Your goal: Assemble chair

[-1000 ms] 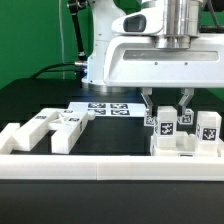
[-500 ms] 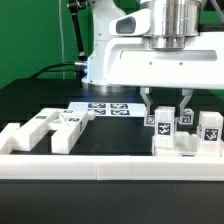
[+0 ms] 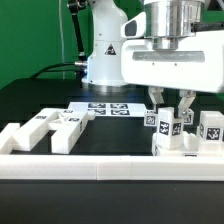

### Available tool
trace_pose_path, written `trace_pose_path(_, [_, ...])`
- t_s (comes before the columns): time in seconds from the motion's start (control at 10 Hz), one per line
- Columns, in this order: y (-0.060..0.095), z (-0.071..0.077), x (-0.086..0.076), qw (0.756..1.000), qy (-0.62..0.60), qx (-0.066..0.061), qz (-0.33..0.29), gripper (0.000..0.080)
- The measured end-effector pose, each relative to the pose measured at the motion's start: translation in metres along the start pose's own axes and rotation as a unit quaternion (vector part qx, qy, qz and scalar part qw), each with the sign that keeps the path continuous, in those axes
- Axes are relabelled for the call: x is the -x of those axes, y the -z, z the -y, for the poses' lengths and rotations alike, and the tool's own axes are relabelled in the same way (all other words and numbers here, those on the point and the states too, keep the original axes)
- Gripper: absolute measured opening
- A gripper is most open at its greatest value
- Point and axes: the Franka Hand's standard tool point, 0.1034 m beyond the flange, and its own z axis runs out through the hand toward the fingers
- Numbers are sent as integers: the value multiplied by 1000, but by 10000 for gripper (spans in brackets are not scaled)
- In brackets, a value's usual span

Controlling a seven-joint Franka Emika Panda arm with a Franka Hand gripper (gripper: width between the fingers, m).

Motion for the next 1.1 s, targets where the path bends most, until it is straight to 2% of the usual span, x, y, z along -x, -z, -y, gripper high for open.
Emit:
trace_pose_path(0.3, [0, -1, -1, 994, -111, 0, 7, 292])
trace_pose_path(0.7, [0, -1, -2, 989, -145, -2, 10, 292])
trace_pose_path(0.9, [0, -1, -1, 993, -121, -2, 10, 537])
trace_pose_path(1.0, [2, 1, 0, 995, -98, -4, 10, 617])
trace_pose_path(1.1, [3, 2, -2, 1000, -15, -7, 8, 617])
